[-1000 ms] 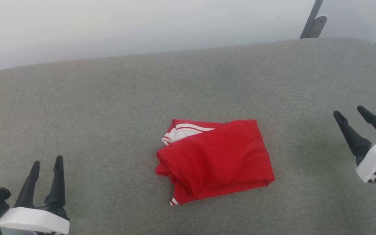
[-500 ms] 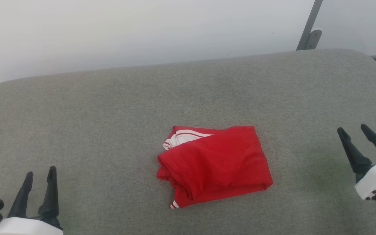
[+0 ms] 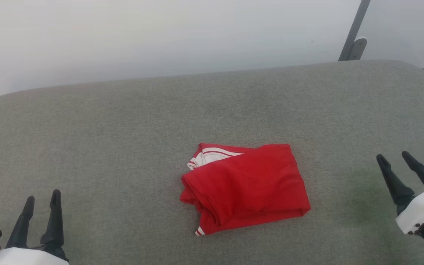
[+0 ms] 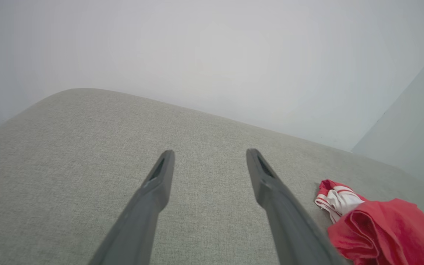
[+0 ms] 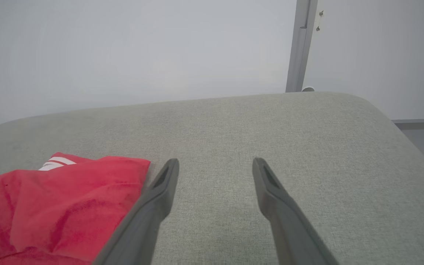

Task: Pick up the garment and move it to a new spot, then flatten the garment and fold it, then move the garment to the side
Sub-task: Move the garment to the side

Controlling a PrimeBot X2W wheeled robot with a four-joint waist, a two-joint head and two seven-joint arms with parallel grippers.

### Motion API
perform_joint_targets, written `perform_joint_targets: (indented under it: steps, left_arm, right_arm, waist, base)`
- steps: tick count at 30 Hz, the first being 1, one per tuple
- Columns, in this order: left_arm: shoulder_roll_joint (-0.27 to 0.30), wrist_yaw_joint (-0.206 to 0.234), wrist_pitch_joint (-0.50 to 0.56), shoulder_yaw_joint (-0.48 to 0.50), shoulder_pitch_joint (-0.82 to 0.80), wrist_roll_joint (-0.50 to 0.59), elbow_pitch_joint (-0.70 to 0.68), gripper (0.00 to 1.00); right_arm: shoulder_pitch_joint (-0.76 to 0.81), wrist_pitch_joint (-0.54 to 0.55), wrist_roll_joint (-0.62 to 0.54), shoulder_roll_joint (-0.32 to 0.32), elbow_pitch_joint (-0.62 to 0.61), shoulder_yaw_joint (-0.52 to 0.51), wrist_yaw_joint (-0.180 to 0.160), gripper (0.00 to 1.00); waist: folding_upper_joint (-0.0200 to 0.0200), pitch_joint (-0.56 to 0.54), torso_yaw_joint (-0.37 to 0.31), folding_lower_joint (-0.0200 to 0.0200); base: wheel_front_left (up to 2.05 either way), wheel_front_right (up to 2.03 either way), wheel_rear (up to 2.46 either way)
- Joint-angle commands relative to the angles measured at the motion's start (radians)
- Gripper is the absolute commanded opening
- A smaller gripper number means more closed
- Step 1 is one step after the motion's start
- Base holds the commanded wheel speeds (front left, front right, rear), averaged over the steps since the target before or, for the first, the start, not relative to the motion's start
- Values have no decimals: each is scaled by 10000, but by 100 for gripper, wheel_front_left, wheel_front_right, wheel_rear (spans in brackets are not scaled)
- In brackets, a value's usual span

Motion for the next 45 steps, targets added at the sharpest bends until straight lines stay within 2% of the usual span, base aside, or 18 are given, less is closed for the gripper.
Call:
perform_joint_targets:
  steps: [1,8,16,20,21,22,25,34,41,45]
  left_arm:
    - [51,-17,-53,24,119,-19,-32,100]
    - [57,26,-1,-58,49,-28,-122,100]
    - [-129,-18,14,-258,-147,-7,-182,100]
    - [-256,-34,-10,-410,-261,68,-177,100]
    - [-256,-34,-10,-410,-261,68,-177,100]
    - [-306,-34,-19,-492,-283,102,-138,100]
    - [-409,-60,-24,-637,-439,143,-76,100]
    - [-689,-226,-67,-1000,-855,212,263,100]
    - [-944,-343,-113,-1194,-1212,351,500,100]
    - [-1049,-372,-130,-1232,-1378,416,620,100]
  right_arm:
    - [106,2,39,10,36,78,-5,100]
    - [-4,268,107,44,-16,257,-5,100]
    - [-389,1324,465,27,-197,862,-5,100]
    - [-688,2425,836,-75,-286,1335,-5,100]
    - [-688,2425,836,-75,-286,1335,-5,100]
    - [-869,3066,962,-171,-302,1487,-5,100]
    - [-1096,4043,1089,-318,-314,1708,-5,100]
    - [-1645,6520,922,-618,-188,1570,-5,100]
    - [-1654,8383,857,-173,189,1241,-4,100]
    - [-1666,9022,713,190,320,1079,-4,100]
  waist:
    - [-1,1,22,0]
    - [-1,88,278,0]
    - [-1,357,928,0]
    - [-1,534,1303,0]
    - [-1,534,1303,0]
    - [-1,630,1487,0]
    - [-1,796,1783,0]
    - [-1,1369,2571,0]
    - [-1,1763,2916,0]
    - [-1,1902,2984,0]
  base:
    - [0,0,0]
    - [0,0,0]
    - [0,0,0]
    - [0,0,0]
    - [0,0,0]
    - [0,0,0]
    - [0,0,0]
    - [0,0,0]
    - [0,0,0]
    - [0,0,0]
